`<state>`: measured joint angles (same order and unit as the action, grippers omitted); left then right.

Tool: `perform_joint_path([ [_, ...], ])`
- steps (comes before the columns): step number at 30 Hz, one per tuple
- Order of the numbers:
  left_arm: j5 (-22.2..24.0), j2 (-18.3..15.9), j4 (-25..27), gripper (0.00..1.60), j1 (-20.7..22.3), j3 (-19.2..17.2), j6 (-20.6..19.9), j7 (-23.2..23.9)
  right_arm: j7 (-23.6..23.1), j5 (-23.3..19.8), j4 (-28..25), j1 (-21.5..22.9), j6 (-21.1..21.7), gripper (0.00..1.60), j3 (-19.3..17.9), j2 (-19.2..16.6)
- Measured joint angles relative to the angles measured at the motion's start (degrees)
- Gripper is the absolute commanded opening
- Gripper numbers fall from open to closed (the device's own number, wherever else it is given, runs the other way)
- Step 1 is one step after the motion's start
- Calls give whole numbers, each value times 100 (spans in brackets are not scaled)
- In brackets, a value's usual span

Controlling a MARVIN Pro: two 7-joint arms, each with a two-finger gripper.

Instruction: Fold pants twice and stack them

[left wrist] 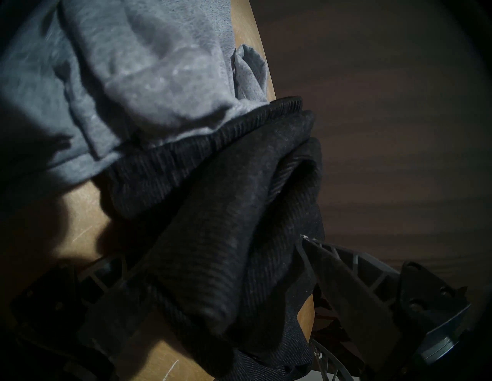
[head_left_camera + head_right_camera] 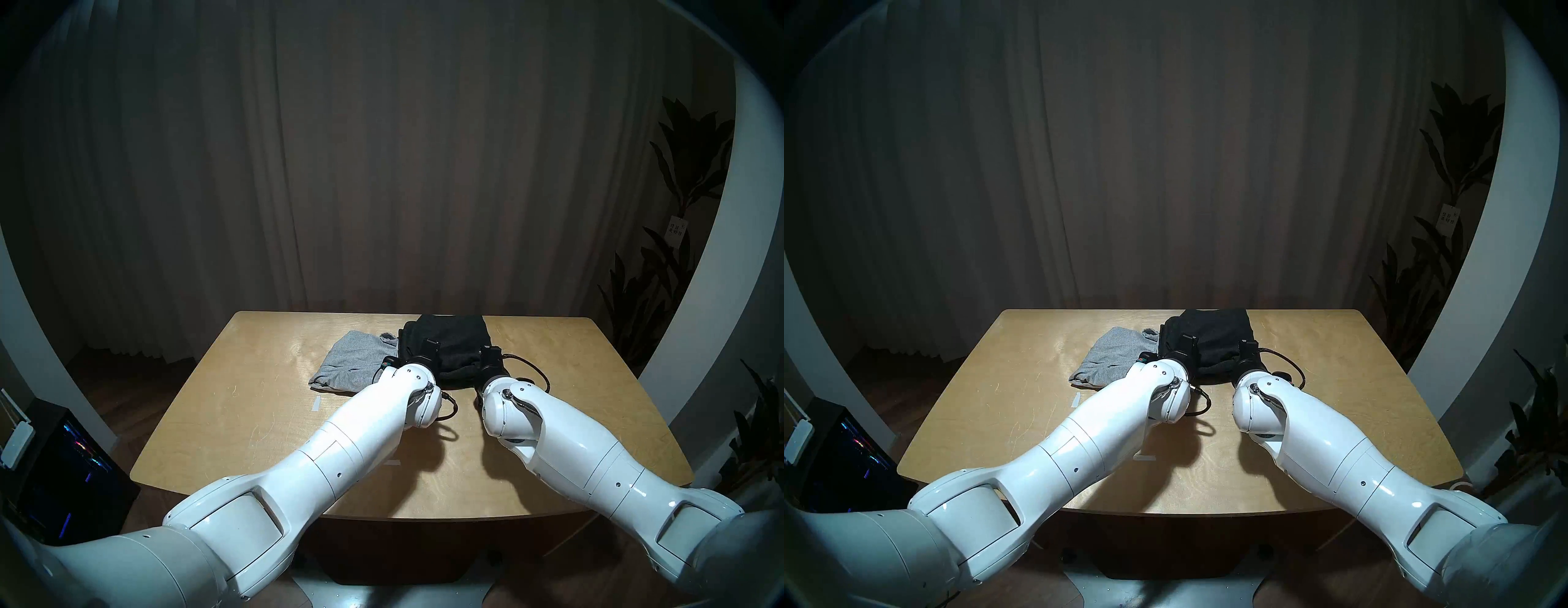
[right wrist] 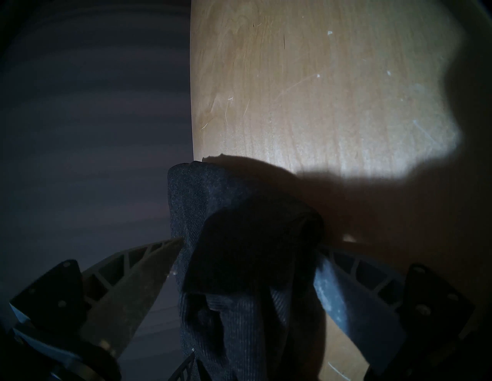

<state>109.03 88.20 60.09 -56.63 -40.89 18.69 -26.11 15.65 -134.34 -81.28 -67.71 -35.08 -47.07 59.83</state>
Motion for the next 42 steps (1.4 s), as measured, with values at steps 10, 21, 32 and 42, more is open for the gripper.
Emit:
perform_joint_path([
  [10,63,177,-403,160,144,-128,-141,209,-145,20,373,201,-36,160,43,232],
  [21,240,222,-569,0,142,-220,-285,374,-245,-27,758,354,16,0,106,409],
  [32,349,202,-565,0,134,-261,-447,512,-340,-174,783,366,35,0,44,446],
  [42,353,196,-539,0,260,-327,-599,540,-444,-229,606,409,27,0,-116,433],
])
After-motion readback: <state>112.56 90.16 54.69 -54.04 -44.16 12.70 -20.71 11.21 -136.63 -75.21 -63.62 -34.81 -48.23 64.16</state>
